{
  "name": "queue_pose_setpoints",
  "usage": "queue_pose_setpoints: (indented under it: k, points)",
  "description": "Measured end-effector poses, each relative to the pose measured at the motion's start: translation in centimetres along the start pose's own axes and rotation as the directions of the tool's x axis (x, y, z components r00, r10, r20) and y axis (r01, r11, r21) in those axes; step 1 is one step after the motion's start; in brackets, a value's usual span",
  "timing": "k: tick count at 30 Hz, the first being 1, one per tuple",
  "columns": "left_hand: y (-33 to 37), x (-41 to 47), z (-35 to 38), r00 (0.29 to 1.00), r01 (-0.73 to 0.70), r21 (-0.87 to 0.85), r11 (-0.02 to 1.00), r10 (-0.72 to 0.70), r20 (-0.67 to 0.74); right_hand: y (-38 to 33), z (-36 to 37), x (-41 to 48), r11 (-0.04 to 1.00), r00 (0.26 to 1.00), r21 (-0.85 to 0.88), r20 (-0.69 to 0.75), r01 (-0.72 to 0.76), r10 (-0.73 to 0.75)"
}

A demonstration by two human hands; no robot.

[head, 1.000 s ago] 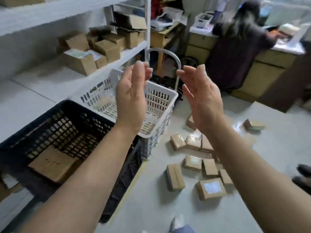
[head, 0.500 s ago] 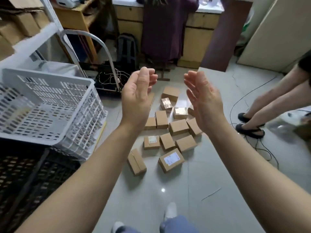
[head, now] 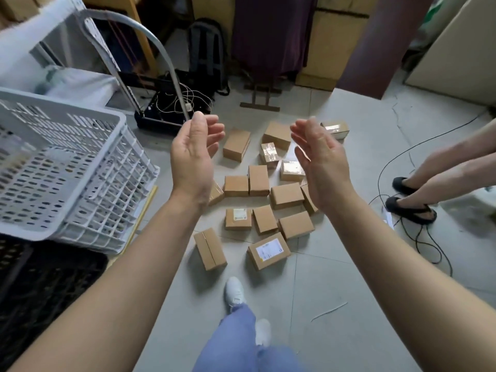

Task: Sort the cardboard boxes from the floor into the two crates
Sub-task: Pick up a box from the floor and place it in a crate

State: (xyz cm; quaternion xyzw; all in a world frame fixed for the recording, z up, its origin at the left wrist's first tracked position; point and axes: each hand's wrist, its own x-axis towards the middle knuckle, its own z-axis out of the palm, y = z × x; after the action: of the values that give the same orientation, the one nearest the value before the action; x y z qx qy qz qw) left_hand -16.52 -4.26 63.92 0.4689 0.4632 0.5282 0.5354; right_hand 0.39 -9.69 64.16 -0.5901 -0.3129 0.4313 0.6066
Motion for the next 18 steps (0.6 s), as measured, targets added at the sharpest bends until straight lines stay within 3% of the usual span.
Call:
queue_pose_setpoints:
  k: [2, 10, 18]
  points:
    - [-0.9, 4.5, -0.8, 0.994, 0.009, -0.01, 1.0, -0.01, -0.107, 0.3, 2.5, 4.6, 0.999, 0.998, -0.039, 0.057, -0.032, 0.034]
    - [-2.1, 7.2, -1.4, 0.99, 0.031, -0.005, 1.0, -0.031, -0.134, 2.0, 4.9, 8.2, 0.996, 0.992, -0.08, 0.121, -0.036, 0.046]
    - [-5.9, 7.9, -5.0, 0.929, 0.108, -0.056, 0.993, -0.121, -0.35, 6.4, 10.3, 12.2, 0.977, 0.909, -0.17, 0.374, -0.126, 0.182]
